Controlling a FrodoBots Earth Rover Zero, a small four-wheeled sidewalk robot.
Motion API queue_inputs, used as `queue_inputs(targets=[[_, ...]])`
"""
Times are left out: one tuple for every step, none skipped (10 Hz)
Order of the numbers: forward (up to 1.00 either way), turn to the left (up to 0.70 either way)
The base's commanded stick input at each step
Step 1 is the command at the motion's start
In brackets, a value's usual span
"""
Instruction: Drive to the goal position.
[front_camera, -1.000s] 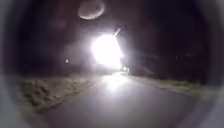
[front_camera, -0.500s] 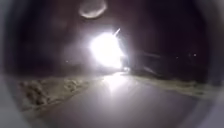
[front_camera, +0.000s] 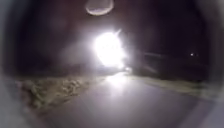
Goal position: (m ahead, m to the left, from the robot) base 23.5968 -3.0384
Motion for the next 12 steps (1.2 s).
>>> queue_inputs(targets=[[1.00,0.10],[1.00,0.09],[1.00,0.08],[1.00,0.05],[1.00,0.05],[1.00,0.04],[1.00,0.04],[1.00,0.01],[1.00,0.00],[1.00,0.00],[1.00,0.00],[1.00,0.00]])
